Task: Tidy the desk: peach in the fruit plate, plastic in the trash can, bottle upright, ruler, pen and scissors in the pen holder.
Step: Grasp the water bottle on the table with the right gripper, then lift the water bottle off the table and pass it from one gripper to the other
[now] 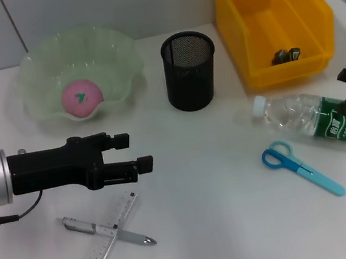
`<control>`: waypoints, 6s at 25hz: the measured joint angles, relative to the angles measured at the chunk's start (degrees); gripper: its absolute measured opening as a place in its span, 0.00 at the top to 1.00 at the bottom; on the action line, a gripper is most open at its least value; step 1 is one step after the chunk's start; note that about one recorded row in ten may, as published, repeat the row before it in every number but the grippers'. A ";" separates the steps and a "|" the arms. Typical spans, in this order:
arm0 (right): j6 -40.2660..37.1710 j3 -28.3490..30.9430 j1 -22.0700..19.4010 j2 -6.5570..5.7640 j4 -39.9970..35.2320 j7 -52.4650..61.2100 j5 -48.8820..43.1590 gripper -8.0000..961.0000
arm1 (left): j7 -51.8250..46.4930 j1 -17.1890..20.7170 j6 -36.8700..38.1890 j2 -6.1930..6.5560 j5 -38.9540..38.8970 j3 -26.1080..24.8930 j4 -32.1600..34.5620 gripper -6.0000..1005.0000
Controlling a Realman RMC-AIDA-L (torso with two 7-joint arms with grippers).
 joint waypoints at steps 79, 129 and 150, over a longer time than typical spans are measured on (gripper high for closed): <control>7.77 -1.25 -2.74 0.99 3.32 -1.49 5.96 0.28 | 0.00 -0.75 2.49 -0.09 -0.91 -2.93 0.09 0.14; 10.97 7.54 -4.10 2.99 40.11 -34.13 57.34 0.28 | 18.06 -5.37 10.64 -1.75 -30.74 -4.61 -18.12 0.14; 11.44 7.07 -3.55 2.99 40.26 -34.14 57.42 0.27 | 20.08 -5.40 8.70 -1.60 -30.42 -3.20 -17.84 0.40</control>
